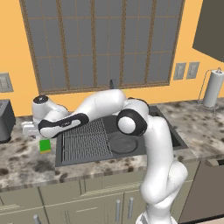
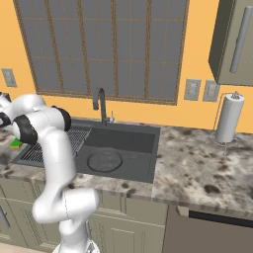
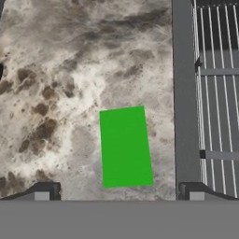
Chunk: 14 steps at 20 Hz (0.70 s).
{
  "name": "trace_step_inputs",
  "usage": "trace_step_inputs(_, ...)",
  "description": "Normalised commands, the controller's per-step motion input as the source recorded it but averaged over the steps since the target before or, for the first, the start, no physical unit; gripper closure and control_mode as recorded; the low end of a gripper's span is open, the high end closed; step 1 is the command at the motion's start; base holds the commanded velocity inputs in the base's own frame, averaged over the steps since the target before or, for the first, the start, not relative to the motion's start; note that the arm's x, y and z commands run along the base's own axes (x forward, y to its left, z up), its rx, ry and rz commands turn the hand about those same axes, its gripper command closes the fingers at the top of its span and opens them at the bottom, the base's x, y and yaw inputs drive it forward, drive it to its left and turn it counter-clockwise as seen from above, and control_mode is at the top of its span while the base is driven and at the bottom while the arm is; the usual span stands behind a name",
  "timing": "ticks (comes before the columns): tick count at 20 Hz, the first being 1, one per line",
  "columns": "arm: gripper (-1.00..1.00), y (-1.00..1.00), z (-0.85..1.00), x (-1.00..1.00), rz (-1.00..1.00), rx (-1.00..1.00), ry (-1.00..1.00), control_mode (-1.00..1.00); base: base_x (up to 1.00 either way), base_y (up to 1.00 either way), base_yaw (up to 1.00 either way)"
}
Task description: Pick the pan and sponge and place them into the sink. Then turn on the water.
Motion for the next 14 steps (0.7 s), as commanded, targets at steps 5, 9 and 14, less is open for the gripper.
trace_step_inputs(5, -1.0, 0.0, -0.14, 0.03, 0.02, -0.02, 0.0, -1.0, 0.0, 0.0, 0.0)
trace_step_inputs(9, -1.0, 0.0, -0.12, 0.04, 0.03, -0.02, 0.0, -1.0, 0.0, 0.0, 0.0)
trace_step_inputs(14, -1.0, 0.0, -0.12, 0.06, 0.03, -0.01, 0.0, -1.0, 0.0, 0.0, 0.0)
